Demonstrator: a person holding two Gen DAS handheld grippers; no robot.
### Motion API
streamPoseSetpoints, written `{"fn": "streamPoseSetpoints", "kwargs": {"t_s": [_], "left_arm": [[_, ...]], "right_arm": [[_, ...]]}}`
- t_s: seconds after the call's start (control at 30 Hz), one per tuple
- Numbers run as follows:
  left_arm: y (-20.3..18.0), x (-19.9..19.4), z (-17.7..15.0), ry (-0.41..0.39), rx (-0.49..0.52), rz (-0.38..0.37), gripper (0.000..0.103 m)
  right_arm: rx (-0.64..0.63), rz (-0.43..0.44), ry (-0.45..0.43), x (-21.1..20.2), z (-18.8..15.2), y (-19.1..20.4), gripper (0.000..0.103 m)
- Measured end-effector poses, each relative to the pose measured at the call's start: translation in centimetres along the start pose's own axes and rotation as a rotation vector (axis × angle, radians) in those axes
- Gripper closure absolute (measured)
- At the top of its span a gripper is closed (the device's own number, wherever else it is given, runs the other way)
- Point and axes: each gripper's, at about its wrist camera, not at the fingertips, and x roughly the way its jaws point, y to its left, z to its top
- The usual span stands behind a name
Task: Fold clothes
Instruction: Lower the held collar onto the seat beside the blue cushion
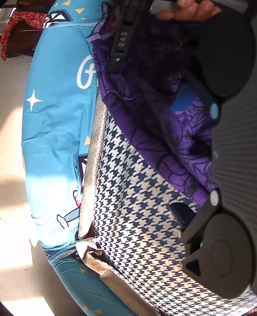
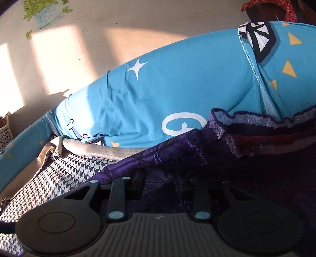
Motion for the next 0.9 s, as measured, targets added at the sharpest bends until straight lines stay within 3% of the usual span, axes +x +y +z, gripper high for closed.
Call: {"fn": "streamPoseSetpoints", "kwargs": {"t_s": [0.23, 0.4, 0.6, 0.9], "left_arm": [[0.8, 0.2, 1.1, -0.03, -0.015, 0.011, 0.0], [0.7, 1.1, 1.7, -0.058, -0.002, 0.036, 0.0], [0.1, 2.5, 3.1, -0.118, 0.024, 0.018, 0.0], [-1.8, 5.0, 4.1, -0.154, 0.095, -0.081, 0.0]], "right_arm": [[-0.109, -0.021, 0.01, -4.5, 0.4, 0.0, 0.071], [-0.132, -0.09, -0.004, -7.9, 0.7, -2.0, 0.071], [-0.061, -0.262, 0.001, -10.6, 0.8, -6.7, 0.071], [0.093, -0.41, -0.058, -14.3, 1.0, -14.4, 0.071]]}}
